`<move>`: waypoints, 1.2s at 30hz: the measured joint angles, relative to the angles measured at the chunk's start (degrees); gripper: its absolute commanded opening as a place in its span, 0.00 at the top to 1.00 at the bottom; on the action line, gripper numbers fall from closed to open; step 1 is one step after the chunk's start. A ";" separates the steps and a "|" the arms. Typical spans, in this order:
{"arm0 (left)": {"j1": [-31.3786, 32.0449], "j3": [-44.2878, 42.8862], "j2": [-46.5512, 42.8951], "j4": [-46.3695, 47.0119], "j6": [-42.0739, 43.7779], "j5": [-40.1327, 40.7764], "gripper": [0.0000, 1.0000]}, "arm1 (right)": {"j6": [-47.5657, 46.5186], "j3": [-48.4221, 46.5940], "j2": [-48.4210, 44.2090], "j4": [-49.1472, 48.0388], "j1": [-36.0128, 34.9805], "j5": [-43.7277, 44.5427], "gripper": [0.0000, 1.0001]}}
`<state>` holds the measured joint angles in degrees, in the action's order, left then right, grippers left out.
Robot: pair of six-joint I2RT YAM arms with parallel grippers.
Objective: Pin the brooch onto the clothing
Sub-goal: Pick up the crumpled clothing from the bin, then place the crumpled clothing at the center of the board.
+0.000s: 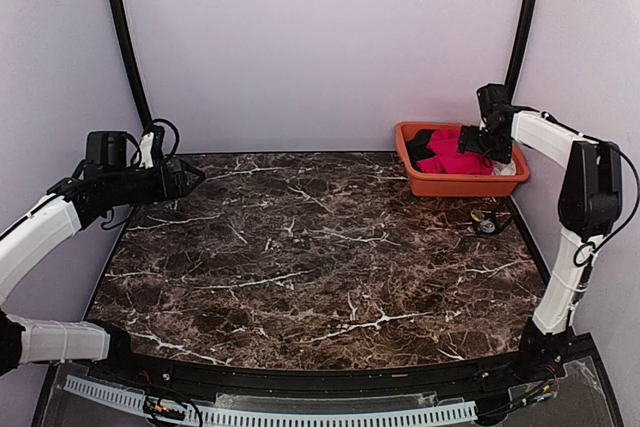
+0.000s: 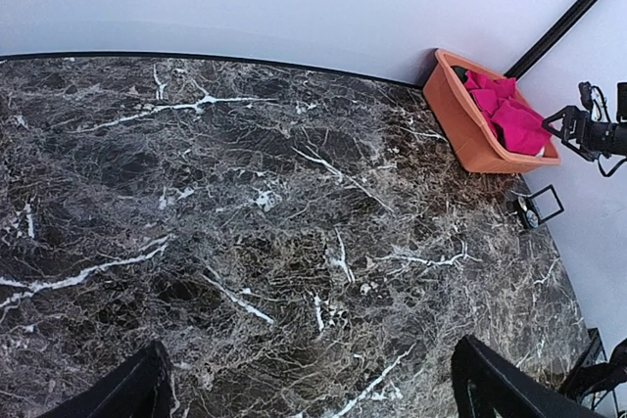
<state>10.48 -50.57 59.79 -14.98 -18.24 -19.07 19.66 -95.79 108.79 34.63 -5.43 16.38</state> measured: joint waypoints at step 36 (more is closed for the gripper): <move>-4.55 2.23 1.31 4.63 -4.46 -6.38 0.00 | -16.06 -19.04 -15.19 -12.50 -29.40 -32.61 1.00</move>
<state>5.93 -48.34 61.10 -10.35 -22.70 -25.45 3.60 -114.83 93.60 22.13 -34.83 -16.23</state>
